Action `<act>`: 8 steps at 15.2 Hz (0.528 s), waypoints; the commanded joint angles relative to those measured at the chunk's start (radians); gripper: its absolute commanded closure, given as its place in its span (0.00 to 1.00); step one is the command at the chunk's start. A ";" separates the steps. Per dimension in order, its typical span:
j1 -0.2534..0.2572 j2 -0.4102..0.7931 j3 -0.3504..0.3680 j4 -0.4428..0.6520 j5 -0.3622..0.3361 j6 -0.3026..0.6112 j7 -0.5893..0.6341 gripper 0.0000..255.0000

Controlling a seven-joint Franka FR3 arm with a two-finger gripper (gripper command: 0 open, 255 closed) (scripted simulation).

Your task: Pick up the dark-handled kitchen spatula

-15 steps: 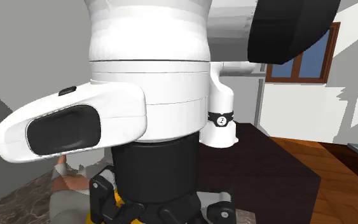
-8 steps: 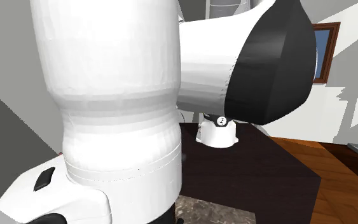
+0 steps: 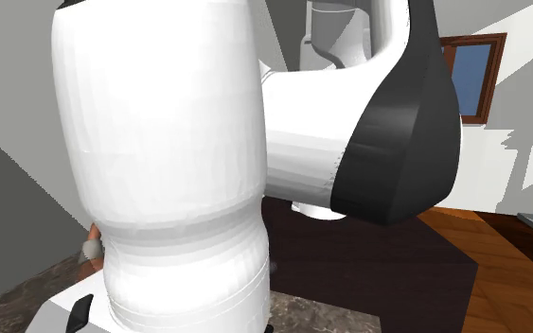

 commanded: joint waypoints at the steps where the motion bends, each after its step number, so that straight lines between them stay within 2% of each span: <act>1: 0.000 0.001 0.000 0.000 0.000 0.000 0.000 1.00; 8: 0.002 -0.012 -0.003 -0.002 -0.003 -0.011 0.002 1.00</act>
